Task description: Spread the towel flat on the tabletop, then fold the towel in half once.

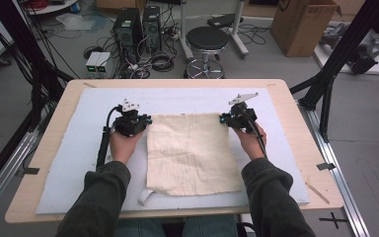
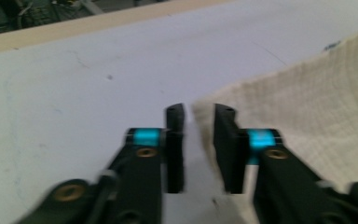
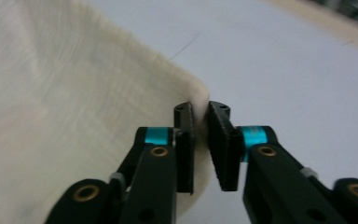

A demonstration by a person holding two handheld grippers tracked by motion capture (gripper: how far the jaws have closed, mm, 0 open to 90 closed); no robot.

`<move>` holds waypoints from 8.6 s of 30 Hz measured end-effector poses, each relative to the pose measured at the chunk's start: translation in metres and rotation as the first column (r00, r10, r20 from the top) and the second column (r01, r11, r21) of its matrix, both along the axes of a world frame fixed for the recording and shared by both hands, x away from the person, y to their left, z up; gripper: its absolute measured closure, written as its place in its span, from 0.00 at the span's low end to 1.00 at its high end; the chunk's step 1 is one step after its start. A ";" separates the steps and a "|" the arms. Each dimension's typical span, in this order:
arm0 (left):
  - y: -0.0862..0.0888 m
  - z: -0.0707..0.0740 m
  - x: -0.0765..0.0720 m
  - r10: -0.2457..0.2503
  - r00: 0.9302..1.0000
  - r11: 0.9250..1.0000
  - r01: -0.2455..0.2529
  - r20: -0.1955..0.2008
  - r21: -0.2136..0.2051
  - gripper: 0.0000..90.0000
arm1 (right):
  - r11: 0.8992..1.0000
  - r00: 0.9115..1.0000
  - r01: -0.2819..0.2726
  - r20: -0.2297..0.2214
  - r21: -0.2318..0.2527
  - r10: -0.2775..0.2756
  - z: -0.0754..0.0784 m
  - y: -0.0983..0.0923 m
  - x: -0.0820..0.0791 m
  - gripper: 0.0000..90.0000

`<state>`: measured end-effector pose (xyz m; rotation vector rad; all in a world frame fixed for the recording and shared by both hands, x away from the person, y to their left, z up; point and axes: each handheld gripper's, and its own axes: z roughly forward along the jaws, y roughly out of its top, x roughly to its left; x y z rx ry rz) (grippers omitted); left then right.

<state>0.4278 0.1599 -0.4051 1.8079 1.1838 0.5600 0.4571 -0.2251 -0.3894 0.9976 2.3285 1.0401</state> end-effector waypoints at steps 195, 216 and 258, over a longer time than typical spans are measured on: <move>0.005 0.028 -0.054 -0.317 0.948 0.948 0.318 0.035 -0.024 0.45 | 0.965 0.977 -0.203 -0.035 0.168 0.212 0.026 -0.006 -0.041 0.42; 0.004 0.022 -0.035 -0.267 0.963 0.962 0.268 0.027 -0.044 0.46 | 0.972 0.987 -0.147 -0.043 0.185 0.158 0.012 -0.007 -0.020 0.43; -0.010 -0.039 0.030 -0.117 0.982 0.993 0.120 -0.151 0.011 0.68 | 0.995 0.971 0.080 -0.229 0.067 -0.062 -0.036 -0.026 0.029 0.66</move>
